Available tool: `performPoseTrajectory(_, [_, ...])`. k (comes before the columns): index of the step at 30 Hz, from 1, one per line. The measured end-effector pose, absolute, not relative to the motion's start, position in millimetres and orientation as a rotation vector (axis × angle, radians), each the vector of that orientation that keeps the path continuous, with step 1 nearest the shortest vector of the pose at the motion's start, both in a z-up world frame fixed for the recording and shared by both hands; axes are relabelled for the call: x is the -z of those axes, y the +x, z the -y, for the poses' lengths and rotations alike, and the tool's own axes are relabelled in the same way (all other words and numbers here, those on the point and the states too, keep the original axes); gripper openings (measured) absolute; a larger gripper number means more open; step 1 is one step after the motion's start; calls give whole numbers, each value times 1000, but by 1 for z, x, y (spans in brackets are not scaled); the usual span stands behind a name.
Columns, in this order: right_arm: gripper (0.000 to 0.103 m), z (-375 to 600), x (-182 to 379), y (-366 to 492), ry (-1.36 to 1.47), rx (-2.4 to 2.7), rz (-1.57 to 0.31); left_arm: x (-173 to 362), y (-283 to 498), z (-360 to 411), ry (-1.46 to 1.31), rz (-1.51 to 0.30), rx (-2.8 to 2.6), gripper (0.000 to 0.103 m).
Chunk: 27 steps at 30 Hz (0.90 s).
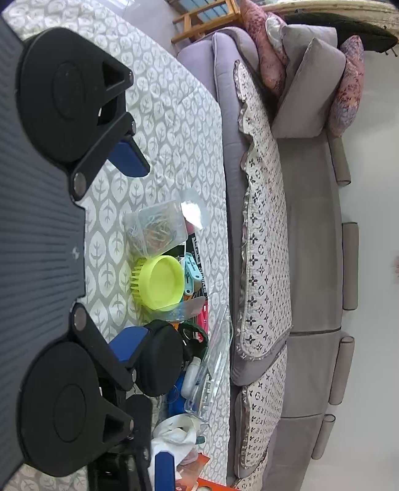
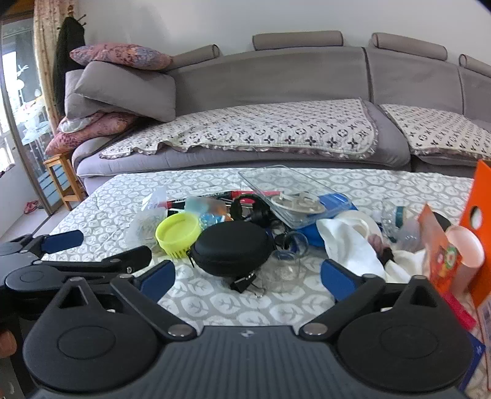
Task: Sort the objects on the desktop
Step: 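Reach the left gripper to the yellow-green round brush and close on it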
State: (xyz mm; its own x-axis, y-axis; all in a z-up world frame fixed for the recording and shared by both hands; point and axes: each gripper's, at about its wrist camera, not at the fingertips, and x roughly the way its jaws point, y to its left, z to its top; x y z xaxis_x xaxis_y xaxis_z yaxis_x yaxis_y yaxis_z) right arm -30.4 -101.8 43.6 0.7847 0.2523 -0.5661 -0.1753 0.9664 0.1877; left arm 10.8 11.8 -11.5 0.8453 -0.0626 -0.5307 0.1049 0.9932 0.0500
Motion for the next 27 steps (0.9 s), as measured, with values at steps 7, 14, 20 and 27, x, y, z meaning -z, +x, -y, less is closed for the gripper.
performPoseTrajectory(7, [80, 101, -31, -8, 116, -281, -656, 25, 24, -12, 90, -574, 139, 103])
performPoseTrajectory(14, [74, 105, -23, 5, 115, -337, -661, 32, 45, -6, 112, -600, 166, 102])
performPoseTrajectory(20, [68, 113, -25, 14, 147, -373, -673, 33, 56, -8, 152, -589, 186, 101])
performPoseTrajectory(27, [75, 101, -27, 29, 111, -390, -699, 39, 43, -10, 256, -552, 215, 101])
